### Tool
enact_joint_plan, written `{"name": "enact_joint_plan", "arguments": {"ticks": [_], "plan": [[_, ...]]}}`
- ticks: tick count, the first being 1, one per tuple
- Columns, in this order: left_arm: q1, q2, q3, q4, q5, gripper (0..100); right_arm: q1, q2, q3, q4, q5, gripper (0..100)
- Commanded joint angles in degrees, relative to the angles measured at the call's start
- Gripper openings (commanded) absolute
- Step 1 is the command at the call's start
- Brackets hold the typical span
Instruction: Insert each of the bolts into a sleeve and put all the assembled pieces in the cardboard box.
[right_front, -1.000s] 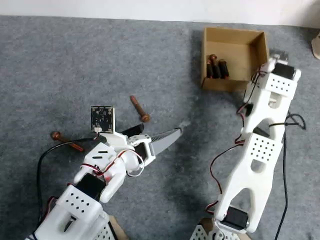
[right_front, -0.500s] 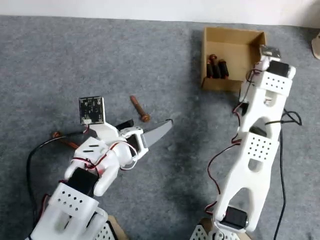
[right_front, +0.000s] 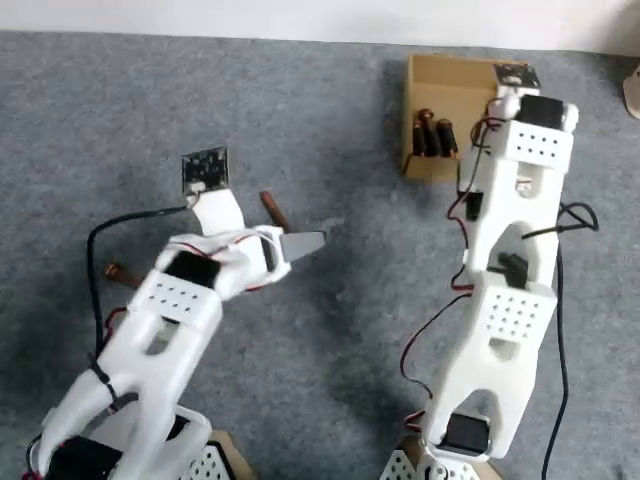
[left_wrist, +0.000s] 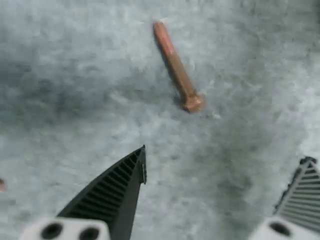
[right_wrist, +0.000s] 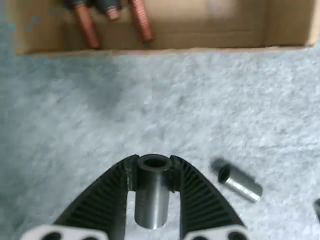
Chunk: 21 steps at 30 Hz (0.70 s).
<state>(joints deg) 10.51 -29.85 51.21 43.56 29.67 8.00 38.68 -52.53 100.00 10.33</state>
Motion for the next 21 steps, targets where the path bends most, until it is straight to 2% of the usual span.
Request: {"name": "enact_joint_plan", "arguments": {"ticks": [1,5,7,11,16,18,21], "plan": [[-2.9,0.2,-5.7,2.6,-7.6,42,-3.4,-10.9,5.2,1.0,0.7,0.5],[-6.9,0.7,-12.2,9.0,-9.4,42,-5.4,-18.0,14.2,0.9,2.6,0.5],[-8.8,0.8,-16.1,12.5,-14.9,42,-6.0,-20.6,18.9,0.8,5.2,0.5],[-10.0,0.8,-21.1,17.3,-31.9,42,-6.1,-24.5,25.4,-0.3,7.6,0.5],[-10.2,0.8,-20.7,20.1,-62.3,42,-5.9,-28.1,32.3,-3.5,9.9,0.5],[-10.2,0.6,-19.2,20.7,-70.1,42,-6.2,-29.4,35.7,-4.7,10.4,0.5],[-10.2,0.7,-19.0,20.2,-77.8,42,-6.3,-31.7,41.8,-7.3,10.5,0.5]]}}
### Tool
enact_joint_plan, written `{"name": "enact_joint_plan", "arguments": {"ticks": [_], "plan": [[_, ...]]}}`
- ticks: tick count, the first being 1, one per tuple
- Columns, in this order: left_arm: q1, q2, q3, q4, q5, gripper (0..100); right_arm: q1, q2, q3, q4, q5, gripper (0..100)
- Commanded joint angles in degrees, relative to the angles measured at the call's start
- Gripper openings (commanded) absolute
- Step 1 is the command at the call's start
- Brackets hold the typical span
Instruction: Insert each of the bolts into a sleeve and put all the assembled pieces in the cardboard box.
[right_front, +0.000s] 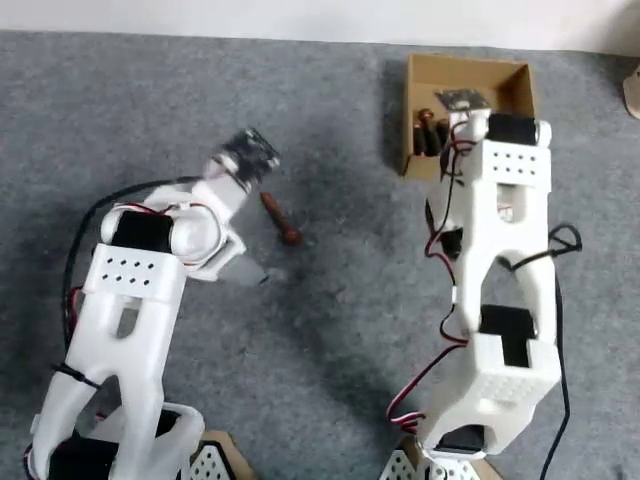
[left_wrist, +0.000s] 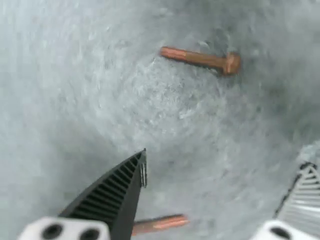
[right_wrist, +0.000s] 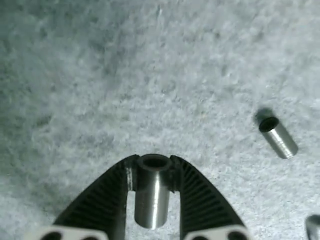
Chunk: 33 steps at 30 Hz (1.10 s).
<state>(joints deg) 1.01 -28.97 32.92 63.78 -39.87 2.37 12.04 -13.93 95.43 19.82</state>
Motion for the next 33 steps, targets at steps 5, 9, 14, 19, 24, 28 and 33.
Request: {"name": "enact_joint_plan", "arguments": {"ticks": [5,9,14,19,24,28,33], "plan": [[-0.6,-0.2,-0.4,0.1,-26.3,42,-0.7,-10.5,13.1,-5.9,4.7,0.5],[-0.8,-0.6,-0.7,2.6,-48.9,40,-0.7,-16.2,18.7,-6.9,4.9,0.5],[-0.3,-0.3,-0.5,7.7,-65.9,26,-0.7,-22.5,23.8,-6.9,7.3,0.5],[-0.2,-0.5,-0.4,8.9,-66.9,23,-0.7,-25.8,26.9,-6.9,7.5,0.5],[2.1,-0.5,-0.4,2.1,-41.5,23,-0.7,-27.6,31.4,-8.4,7.3,0.5],[3.8,-0.5,-0.4,-5.7,-11.5,23,-0.7,-29.6,36.7,-12.7,7.3,0.5],[4.3,-0.2,-0.3,-12.7,21.5,23,-0.6,-33.3,42.9,-16.7,6.2,0.5]]}}
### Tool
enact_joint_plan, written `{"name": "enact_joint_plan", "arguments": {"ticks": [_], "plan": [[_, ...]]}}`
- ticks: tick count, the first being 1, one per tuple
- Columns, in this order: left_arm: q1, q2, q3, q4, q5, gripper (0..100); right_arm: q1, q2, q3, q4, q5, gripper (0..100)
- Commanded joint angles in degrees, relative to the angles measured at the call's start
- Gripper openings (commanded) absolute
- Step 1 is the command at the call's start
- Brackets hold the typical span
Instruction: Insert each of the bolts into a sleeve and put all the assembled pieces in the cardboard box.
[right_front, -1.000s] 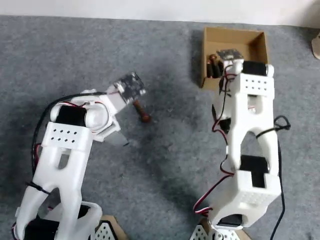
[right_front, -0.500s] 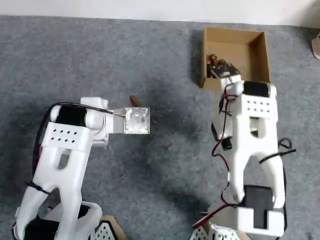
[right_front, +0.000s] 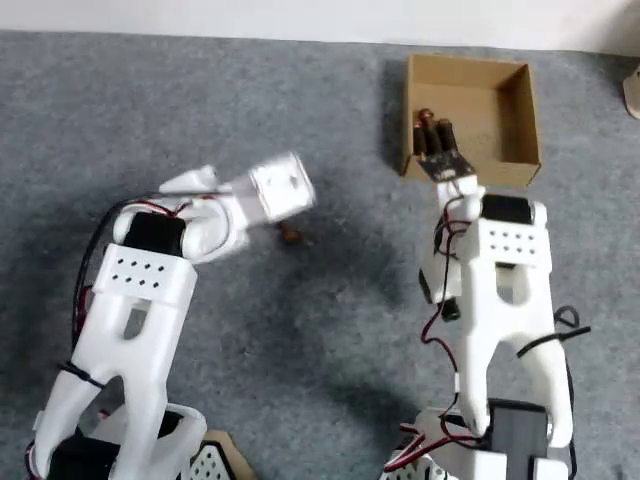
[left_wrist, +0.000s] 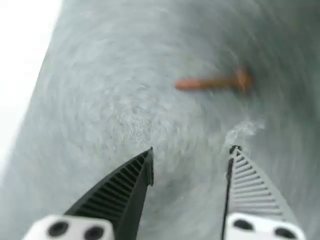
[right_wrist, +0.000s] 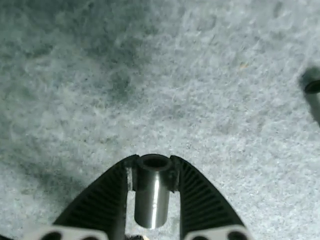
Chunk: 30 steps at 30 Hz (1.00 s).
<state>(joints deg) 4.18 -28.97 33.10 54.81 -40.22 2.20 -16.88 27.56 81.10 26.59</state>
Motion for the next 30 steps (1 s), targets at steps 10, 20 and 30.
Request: {"name": "enact_joint_plan", "arguments": {"ticks": [10,20,30], "plan": [[1.2,0.0,3.6,-4.5,49.1,23,-3.7,-26.6,20.1,-16.5,-15.6,0.5],[2.7,0.0,11.5,-9.7,55.8,23,-9.5,-48.1,35.0,-22.0,-21.1,0.5],[3.0,2.0,1.3,-2.1,73.7,23,-9.4,-58.9,47.5,-33.8,-21.8,0.5]]}}
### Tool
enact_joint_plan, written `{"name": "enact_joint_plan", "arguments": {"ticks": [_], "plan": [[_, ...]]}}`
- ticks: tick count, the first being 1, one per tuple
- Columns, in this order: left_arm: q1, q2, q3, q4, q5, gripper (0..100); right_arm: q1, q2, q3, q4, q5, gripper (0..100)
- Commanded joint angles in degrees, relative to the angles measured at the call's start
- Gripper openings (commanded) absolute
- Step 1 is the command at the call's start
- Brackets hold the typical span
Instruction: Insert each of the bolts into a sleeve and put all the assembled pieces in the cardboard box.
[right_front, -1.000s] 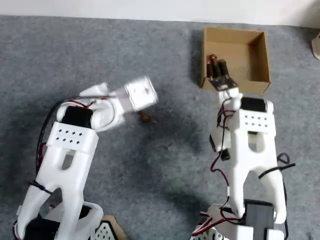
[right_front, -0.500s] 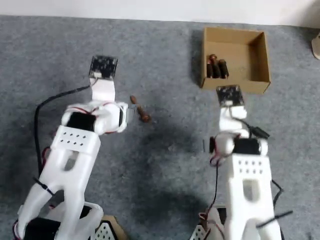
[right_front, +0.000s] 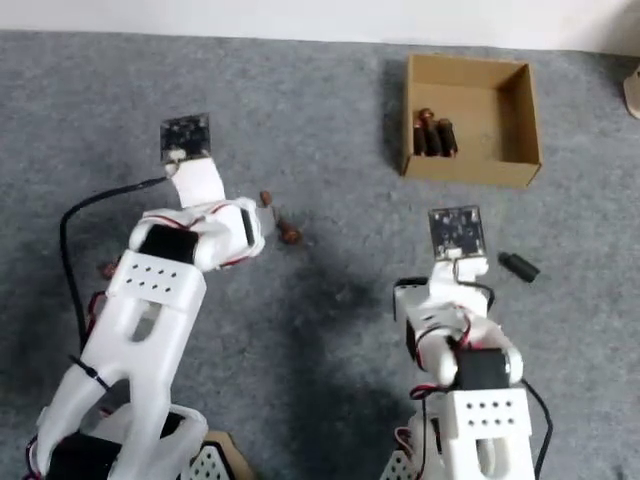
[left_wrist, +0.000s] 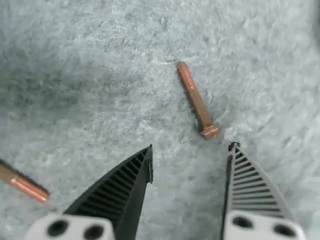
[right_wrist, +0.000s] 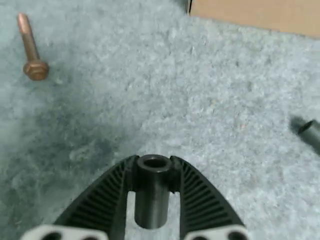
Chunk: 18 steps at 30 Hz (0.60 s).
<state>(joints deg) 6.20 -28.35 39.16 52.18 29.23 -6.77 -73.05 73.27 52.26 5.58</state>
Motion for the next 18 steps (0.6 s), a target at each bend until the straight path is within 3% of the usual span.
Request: {"name": "enact_joint_plan", "arguments": {"ticks": [1,10,18], "plan": [[1.0,3.0,-5.9,0.8,5.9,23,-0.4,-3.4,3.5,-6.5,-1.7,0.5],[1.6,26.3,-26.8,12.8,14.0,23,-0.2,-9.8,10.9,-10.7,-3.5,0.5],[6.1,40.3,-38.5,13.6,19.6,23,-0.2,-18.3,15.9,-10.6,-3.4,0.5]]}}
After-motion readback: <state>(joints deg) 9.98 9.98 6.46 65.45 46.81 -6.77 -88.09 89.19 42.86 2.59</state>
